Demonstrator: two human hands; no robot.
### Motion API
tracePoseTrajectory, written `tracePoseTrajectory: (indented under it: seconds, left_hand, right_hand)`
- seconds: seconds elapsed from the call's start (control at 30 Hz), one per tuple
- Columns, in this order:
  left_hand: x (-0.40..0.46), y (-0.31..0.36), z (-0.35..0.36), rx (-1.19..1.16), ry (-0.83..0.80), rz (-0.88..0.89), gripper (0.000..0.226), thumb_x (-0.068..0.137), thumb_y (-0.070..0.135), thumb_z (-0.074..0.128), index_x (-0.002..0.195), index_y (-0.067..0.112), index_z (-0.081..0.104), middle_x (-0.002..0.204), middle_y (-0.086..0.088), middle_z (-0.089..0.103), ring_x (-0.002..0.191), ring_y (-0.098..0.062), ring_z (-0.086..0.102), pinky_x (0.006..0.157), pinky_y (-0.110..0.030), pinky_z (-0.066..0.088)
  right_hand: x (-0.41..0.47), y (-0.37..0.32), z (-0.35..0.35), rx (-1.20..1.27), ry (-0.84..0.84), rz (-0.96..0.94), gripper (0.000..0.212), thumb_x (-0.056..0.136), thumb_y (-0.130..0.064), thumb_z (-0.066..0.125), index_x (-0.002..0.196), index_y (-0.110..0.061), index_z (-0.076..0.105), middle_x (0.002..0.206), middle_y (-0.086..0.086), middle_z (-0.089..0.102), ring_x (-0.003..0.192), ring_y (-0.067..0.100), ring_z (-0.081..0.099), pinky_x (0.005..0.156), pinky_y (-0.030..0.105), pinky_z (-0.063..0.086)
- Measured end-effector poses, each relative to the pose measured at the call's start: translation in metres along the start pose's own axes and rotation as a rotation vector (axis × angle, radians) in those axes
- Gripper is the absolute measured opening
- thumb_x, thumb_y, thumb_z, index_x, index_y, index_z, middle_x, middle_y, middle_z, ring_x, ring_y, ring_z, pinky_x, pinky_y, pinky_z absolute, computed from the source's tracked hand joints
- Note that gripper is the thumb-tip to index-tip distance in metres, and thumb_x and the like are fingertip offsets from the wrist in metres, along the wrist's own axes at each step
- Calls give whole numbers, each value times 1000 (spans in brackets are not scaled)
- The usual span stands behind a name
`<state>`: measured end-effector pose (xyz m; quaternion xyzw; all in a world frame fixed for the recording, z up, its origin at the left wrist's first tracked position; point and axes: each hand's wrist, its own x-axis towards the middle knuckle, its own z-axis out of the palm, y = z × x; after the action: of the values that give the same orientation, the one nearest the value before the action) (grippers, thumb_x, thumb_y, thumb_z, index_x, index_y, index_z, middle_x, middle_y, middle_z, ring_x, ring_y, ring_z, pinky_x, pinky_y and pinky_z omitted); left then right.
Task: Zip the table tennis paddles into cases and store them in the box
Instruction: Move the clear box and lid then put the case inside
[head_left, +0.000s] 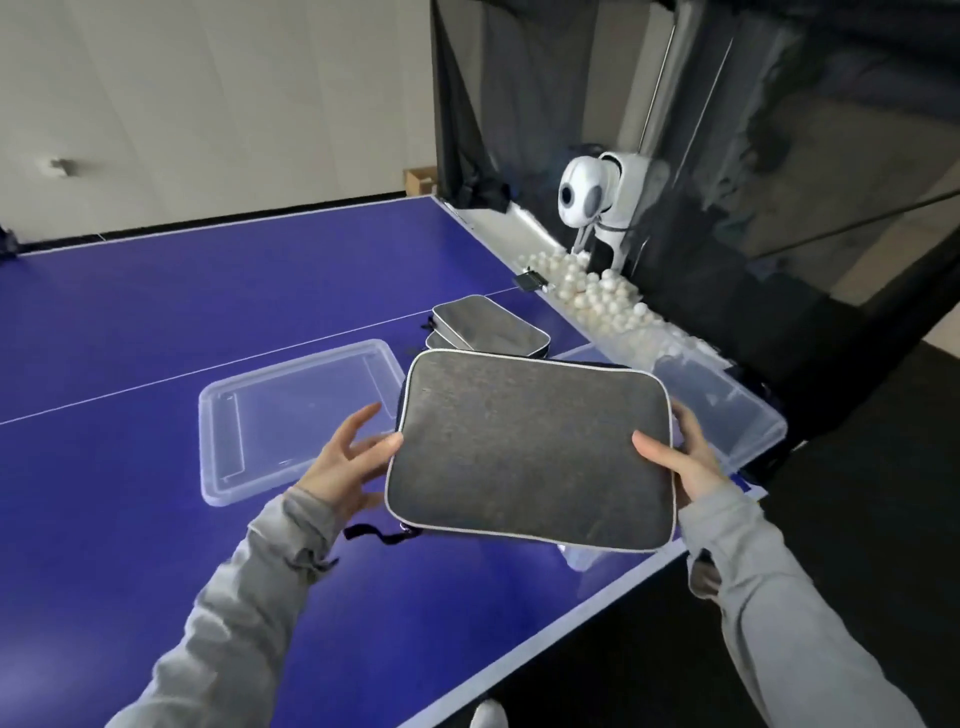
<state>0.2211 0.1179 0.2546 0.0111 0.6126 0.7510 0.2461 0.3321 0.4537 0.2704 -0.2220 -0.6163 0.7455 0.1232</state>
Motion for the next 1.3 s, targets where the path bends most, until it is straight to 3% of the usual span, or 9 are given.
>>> tracePoseTrajectory:
  seconds: [0.2, 0.33, 0.47, 0.6, 0.8, 0.9, 1.0, 1.13, 1.3]
  left_hand:
    - [67, -6, 54, 13, 85, 14, 68, 74, -3, 74, 128, 25, 45, 107, -4, 65, 74, -10, 69, 52, -27, 54]
    - [99, -9, 76, 9, 123, 22, 90, 48, 12, 88, 127, 25, 47, 114, -6, 62, 98, -24, 63, 74, -36, 54]
    - [112, -18, 102, 11, 177, -3, 90, 49, 18, 84, 130, 23, 46, 115, -8, 63, 100, -25, 62, 69, -34, 51]
    - [121, -31, 130, -28, 236, -3, 80, 61, 8, 86, 129, 23, 46, 115, -11, 63, 95, -23, 61, 71, -34, 49]
    - [130, -57, 184, -77, 380, -15, 68, 70, -3, 76, 125, 22, 45, 92, -7, 65, 81, -21, 62, 83, -43, 50]
    - [130, -72, 213, -110, 483, -36, 69, 71, -5, 75, 128, 20, 44, 101, -11, 65, 86, -25, 62, 88, -44, 50]
    - [134, -85, 237, -124, 559, -68, 69, 71, -4, 75, 127, 22, 44, 104, -6, 61, 87, -19, 61, 85, -37, 48]
    - [138, -100, 256, -135, 640, -125, 67, 74, -5, 73, 128, 23, 44, 105, -3, 59, 99, -27, 58, 88, -37, 47]
    - [149, -116, 272, -104, 758, -198, 71, 75, -6, 71, 136, 13, 41, 118, -19, 61, 92, -25, 58, 78, -29, 44]
  right_hand:
    - [70, -17, -23, -143, -33, -14, 56, 77, -5, 68, 121, -29, 45, 97, -1, 64, 78, 13, 66, 67, 25, 52]
    - [114, -30, -43, -208, -57, 9, 51, 74, -11, 72, 109, -41, 50, 93, -4, 67, 80, 12, 68, 71, 26, 54]
    - [146, -41, -65, -241, -112, -3, 45, 75, -8, 70, 103, -40, 55, 111, -1, 63, 100, 17, 60, 87, 31, 51]
    - [174, -54, -91, -250, -206, 28, 56, 62, -13, 70, 112, -32, 54, 100, -17, 67, 95, 0, 61, 74, 15, 54]
    - [231, -51, -126, -316, -319, 65, 49, 79, 3, 62, 114, -30, 53, 108, -10, 62, 95, -1, 60, 73, 12, 51]
    - [259, -42, -140, -351, -408, 96, 51, 77, 2, 65, 115, -30, 53, 116, -1, 59, 103, 9, 58, 83, 20, 50]
    - [283, -32, -154, -365, -493, 118, 51, 74, -1, 67, 112, -32, 55, 116, -2, 61, 100, 8, 60, 80, 17, 52]
    - [300, -11, -168, -362, -533, 168, 53, 70, -3, 70, 112, -31, 53, 112, -6, 61, 98, 6, 60, 78, 14, 52]
    - [310, 23, -170, -435, -557, 234, 52, 77, -6, 71, 119, -30, 51, 118, 1, 60, 109, 17, 57, 86, 25, 45]
